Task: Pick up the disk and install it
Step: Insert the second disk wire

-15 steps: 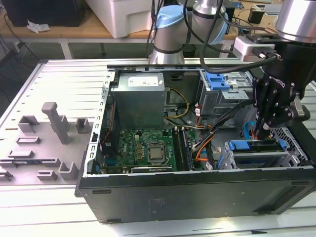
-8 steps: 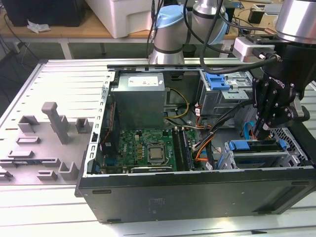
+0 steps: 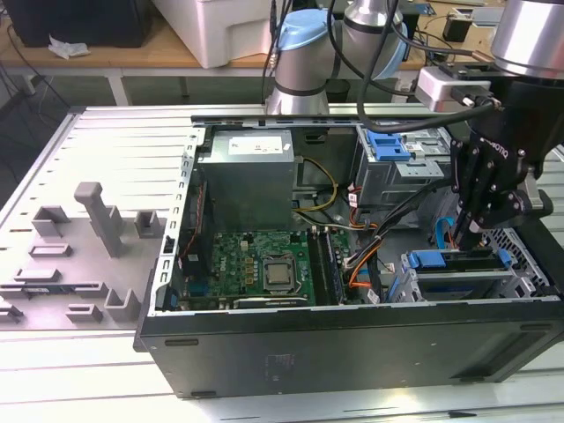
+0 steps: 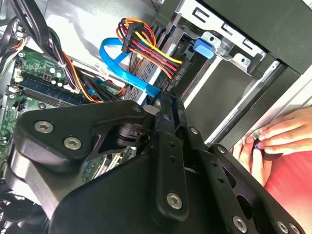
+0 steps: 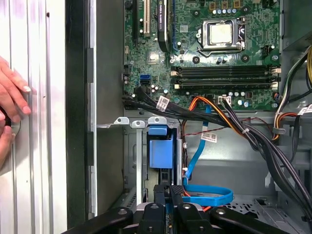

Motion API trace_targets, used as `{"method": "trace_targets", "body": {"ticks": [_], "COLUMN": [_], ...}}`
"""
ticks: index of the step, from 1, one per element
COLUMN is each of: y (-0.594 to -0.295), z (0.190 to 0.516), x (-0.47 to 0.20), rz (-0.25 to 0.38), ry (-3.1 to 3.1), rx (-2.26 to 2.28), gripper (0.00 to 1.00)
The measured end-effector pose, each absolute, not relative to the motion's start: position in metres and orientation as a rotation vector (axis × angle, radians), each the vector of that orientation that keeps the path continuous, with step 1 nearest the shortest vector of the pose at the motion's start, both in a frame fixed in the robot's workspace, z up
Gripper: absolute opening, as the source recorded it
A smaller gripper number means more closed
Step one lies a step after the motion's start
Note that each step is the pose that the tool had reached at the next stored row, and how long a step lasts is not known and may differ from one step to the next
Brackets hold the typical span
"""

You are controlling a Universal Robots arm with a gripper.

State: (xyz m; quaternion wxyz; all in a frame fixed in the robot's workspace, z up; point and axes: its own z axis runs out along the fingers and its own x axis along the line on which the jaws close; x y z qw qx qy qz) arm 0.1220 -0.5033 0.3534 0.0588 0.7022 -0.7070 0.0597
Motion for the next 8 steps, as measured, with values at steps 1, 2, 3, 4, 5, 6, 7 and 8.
{"method": "trace_targets", "body": {"ticks": [1,2,3,4,5,6,7,8], "y": [-0.5033,-0.5033,-0.5033,-0.5033,-0.5033,-0.5033,-0.5033,-0.5033], "z": [0.3533,0.353,0.3526,0.3524,0.3523,0.3521,0.3519,0.3517], "x": [0.1221,0.1221,0.1222,0.1222,0.1222,0.1222,0.1222,0.1222], "rz": [0.181,0.182,0.183,0.183,0.183,0.183,0.183,0.184], "ry": [-2.14,-2.134,-2.127,-2.124,-2.123,-2.12,-2.118,-2.115], "rx": [2.129,2.135,2.143,2.146,2.148,2.151,2.153,2.156], "gripper": [0.16,0.16,0.16,0.16,0.16,0.16,0.16,0.16]}}
